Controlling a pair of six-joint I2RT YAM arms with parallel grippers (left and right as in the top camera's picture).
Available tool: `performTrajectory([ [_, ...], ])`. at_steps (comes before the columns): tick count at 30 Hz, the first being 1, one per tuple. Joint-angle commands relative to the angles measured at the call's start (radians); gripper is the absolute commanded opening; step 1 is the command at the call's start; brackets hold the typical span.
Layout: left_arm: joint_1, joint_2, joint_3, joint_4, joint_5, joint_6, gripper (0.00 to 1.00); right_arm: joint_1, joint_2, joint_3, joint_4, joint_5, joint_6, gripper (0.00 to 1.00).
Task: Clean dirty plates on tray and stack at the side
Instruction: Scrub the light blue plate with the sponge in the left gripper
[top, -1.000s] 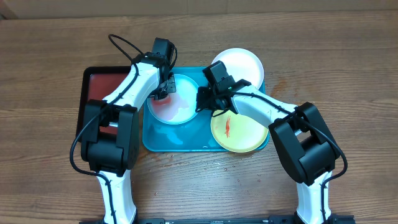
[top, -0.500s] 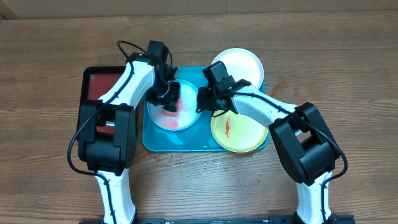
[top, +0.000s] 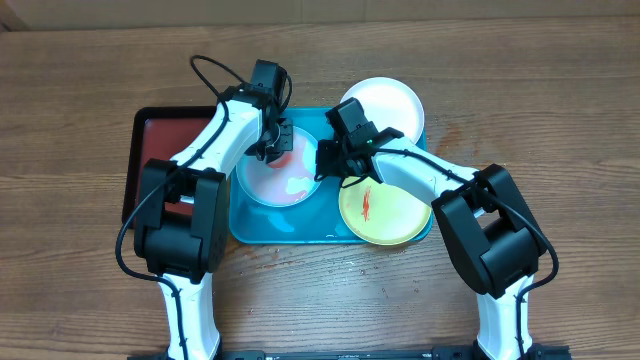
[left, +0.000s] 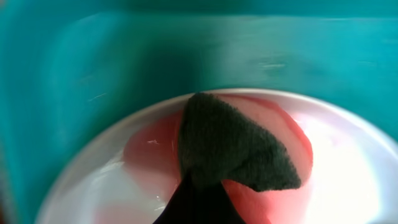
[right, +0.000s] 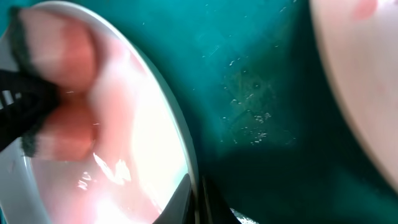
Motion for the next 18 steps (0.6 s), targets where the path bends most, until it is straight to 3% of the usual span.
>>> performTrajectory([
  [1,0.019,0.020,-0.006,-0.059,-0.269,-0.163,0.04,0.002,0.027,-0.003,-0.007,0.005,-0.007,0.04],
  [7,0.009,0.018,0.008,-0.195,-0.134,-0.117,0.04,0.002,0.027,-0.003,-0.005,0.005,-0.007,0.04],
  [14,-0.008,0.018,0.008,-0.274,0.332,0.225,0.04,0.002,0.027,-0.003,0.005,0.005,-0.007,0.04],
  [18,-0.010,0.018,0.008,-0.261,0.430,0.300,0.04,0.002,0.027,-0.003,0.005,0.005,-0.007,0.04],
])
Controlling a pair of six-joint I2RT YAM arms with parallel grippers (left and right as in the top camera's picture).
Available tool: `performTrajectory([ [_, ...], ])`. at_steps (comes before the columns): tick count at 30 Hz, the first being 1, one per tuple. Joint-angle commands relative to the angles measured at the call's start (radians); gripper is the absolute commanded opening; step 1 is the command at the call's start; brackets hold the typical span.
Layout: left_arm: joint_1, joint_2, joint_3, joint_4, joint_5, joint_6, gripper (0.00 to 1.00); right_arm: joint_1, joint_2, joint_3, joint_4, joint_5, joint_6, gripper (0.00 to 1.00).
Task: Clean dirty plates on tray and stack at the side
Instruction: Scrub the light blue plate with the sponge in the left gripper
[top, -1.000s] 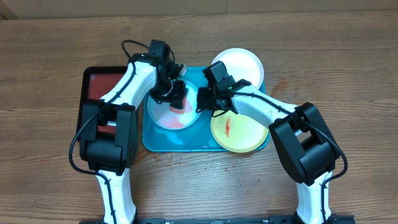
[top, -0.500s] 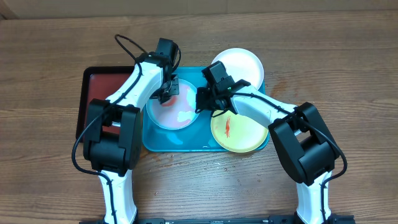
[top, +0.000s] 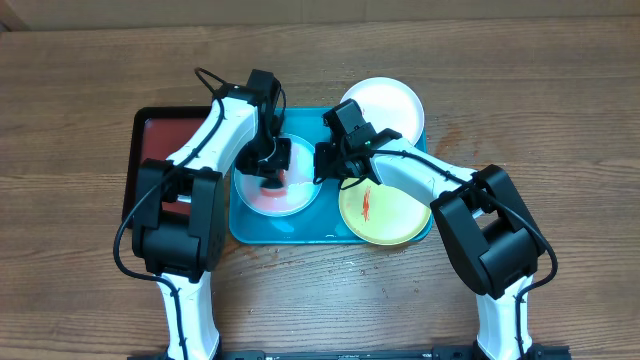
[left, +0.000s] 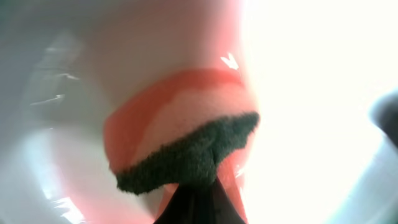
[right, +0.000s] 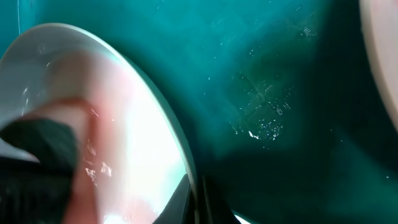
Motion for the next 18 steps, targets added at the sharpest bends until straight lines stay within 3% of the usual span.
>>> performTrajectory([
  [1,-0.018,0.018,-0.009,0.024,0.208,0.131,0.04,-0.006,0.025,-0.003,0.004,0.019,0.017,0.04],
  [5,-0.017,0.018,-0.009,0.130,0.173,0.096,0.04,-0.006,0.026,-0.003,0.003,0.019,0.017,0.04],
  [11,-0.017,0.018,-0.006,0.272,-0.228,-0.156,0.04,-0.006,0.025,-0.003,0.003,0.019,0.017,0.04],
  [18,-0.019,0.018,0.194,0.051,-0.457,-0.278,0.04,-0.006,0.025,-0.003,0.003,0.018,0.017,0.04],
])
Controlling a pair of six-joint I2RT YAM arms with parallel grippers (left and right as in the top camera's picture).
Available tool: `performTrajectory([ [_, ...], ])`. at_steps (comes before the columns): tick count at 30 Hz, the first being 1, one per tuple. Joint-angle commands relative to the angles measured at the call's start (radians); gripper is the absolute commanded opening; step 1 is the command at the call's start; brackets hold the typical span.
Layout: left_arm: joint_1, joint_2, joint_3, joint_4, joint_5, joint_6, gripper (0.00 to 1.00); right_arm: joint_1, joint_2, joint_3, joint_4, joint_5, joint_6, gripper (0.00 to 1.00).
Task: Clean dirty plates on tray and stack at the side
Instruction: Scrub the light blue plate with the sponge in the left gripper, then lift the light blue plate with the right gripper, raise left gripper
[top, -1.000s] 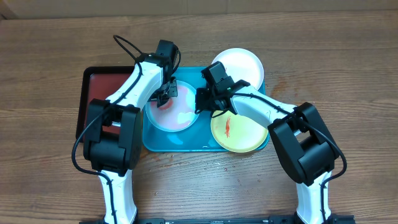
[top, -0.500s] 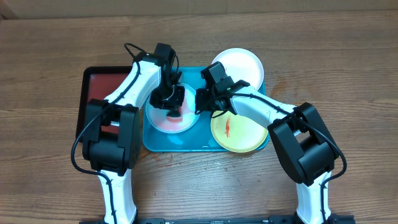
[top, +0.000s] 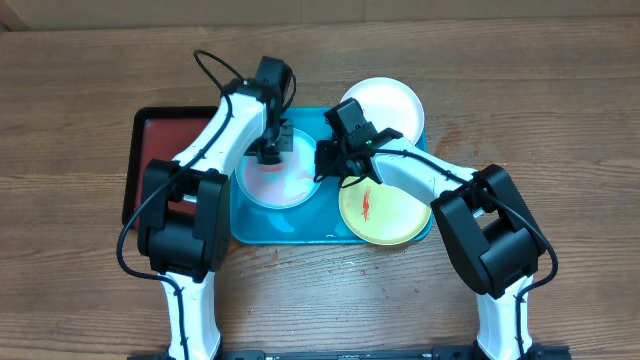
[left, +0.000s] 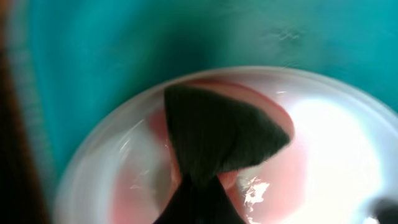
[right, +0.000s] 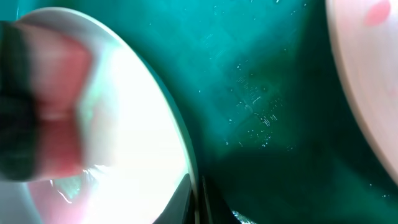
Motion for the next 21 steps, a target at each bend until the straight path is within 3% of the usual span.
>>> performTrajectory([
  [1,0.006,0.010,0.155,-0.084,-0.196,-0.101,0.04,-0.004,0.026,-0.003,-0.007,0.003,0.003,0.04],
  [9,0.007,0.009,0.441,-0.361,-0.203,-0.119,0.04,-0.004,0.024,0.000,-0.036,0.000,0.005,0.04],
  [14,0.014,0.010,0.462,-0.424,-0.094,-0.049,0.04,-0.002,-0.015,0.043,-0.124,0.025,0.004,0.04],
  [21,0.062,0.010,0.455,-0.445,0.080,0.016,0.04,0.042,-0.142,0.090,-0.241,0.232,0.003,0.04],
])
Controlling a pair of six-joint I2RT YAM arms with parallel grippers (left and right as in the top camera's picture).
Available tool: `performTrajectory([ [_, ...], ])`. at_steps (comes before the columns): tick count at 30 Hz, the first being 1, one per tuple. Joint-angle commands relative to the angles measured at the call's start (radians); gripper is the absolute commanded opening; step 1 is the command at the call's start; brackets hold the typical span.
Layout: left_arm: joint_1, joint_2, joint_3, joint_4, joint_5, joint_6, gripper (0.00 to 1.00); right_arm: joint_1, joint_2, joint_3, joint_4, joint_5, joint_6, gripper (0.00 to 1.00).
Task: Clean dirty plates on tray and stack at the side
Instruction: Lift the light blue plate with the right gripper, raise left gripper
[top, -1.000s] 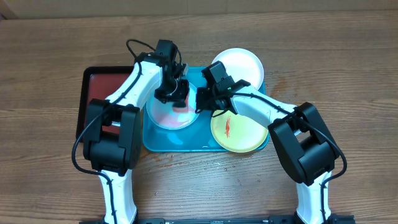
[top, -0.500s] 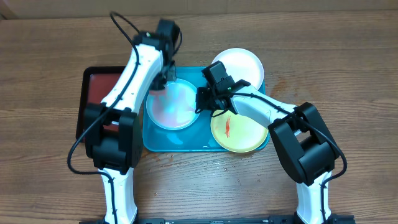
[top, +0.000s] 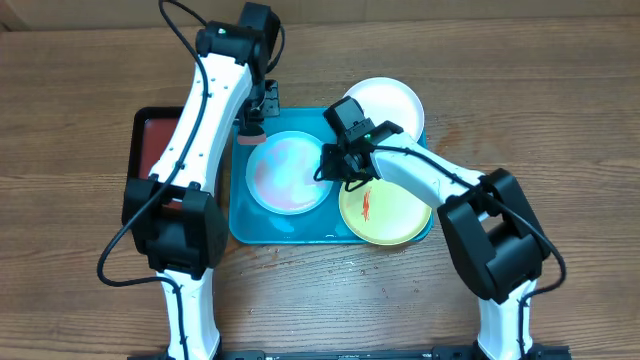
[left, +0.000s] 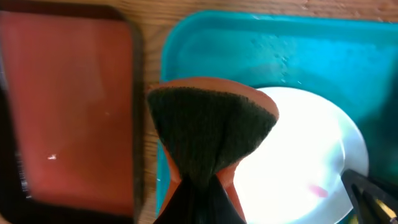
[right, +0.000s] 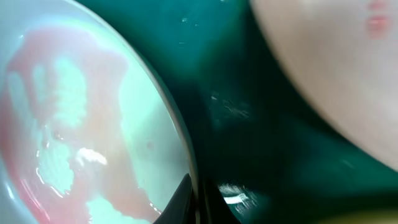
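A white plate (top: 288, 172) smeared pink lies on the teal tray (top: 285, 228). My right gripper (top: 329, 166) is shut on its right rim (right: 186, 158). My left gripper (top: 256, 118) is shut on an orange sponge with a dark green scouring face (left: 208, 127), raised above the tray's far left corner, off the plate. A yellow plate (top: 388, 210) with a red smear sits on the tray at the front right. A clean white plate (top: 388, 102) lies at the tray's far right.
A dark tray with a red inside (top: 152, 152) lies left of the teal tray on the wooden table (top: 560, 120). Both arms reach over the teal tray from the front.
My left gripper has lifted the sponge off the white plate and now holds it above the tray's far left corner. The right gripper still grips the plate's rim.
The sponge was pressed on the far part of the pink-smeared plate, then on its middle, then on its far part again, with the right gripper holding the rim throughout. Now the sponge is off the plate, which still shows pink smears.
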Motion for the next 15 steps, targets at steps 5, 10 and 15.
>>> performTrajectory([
  [5,0.071,-0.002,0.013,-0.019,0.143,0.039,0.04,0.087,-0.186,0.036,-0.076,0.337,0.004,0.04],
  [10,0.090,-0.002,0.013,-0.030,0.154,0.039,0.04,0.141,-0.225,0.036,-0.148,0.492,0.004,0.04],
  [15,0.090,-0.002,0.012,-0.030,0.154,0.039,0.04,0.203,-0.226,0.036,-0.199,0.647,0.005,0.04],
])
